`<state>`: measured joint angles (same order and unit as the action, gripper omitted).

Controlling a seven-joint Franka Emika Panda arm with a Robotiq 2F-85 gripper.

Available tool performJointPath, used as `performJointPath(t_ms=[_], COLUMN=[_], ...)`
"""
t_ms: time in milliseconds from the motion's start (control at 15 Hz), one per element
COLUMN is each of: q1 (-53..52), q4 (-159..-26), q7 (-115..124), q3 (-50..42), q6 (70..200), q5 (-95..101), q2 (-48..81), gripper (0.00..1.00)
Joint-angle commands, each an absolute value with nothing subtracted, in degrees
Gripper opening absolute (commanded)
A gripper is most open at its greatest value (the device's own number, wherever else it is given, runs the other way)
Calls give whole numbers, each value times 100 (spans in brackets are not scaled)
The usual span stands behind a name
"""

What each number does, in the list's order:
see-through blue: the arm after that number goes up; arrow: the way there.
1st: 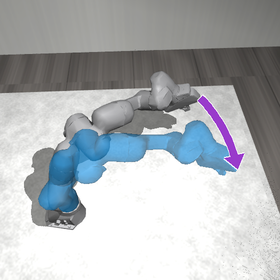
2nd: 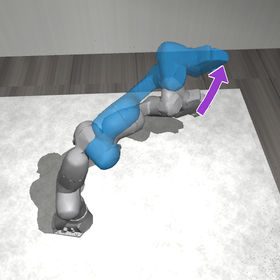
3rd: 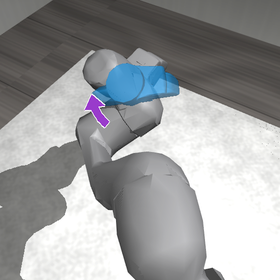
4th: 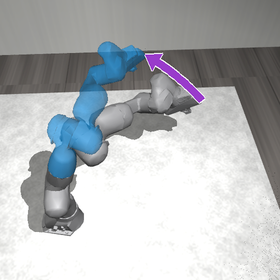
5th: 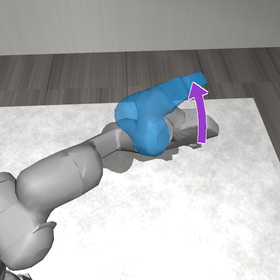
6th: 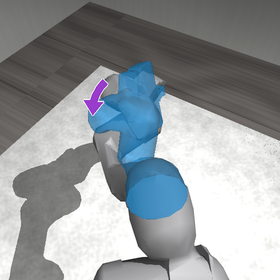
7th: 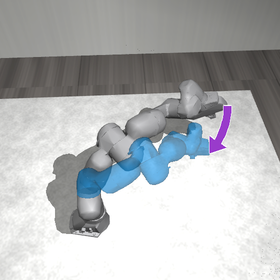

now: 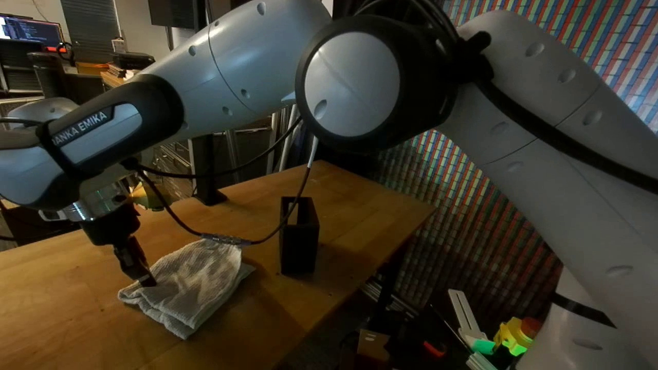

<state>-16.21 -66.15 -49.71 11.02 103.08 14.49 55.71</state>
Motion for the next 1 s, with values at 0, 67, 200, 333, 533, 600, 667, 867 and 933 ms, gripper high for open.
performJointPath(t_ms=[0,67,200,333,533,600,667,867,933], q1=[-1416,-1391,-1362,-1327,-1288,-1266,-1230,-1124,-1079], q4=[-7452,-7527,-7634,-7791,-7965,-8027,-8136,-8507,-8669], q7=[-4730,-4693,-4633,-4577,-4473,-4457,-4440,-4386,-4378], q3=[1169,1169,1191,1196,1136,1125,1113,1104,1125], q6=[10662,10720,10800,10889,10962,10968,10977,11028,11071], q5=[1259,1238,1185,1165,1241,1251,1258,1243,1212], q2=[5066,5025,4937,4781,4523,4454,4356,4148,4078], gripper=[0,0,0,0,0,0,0,0,0])
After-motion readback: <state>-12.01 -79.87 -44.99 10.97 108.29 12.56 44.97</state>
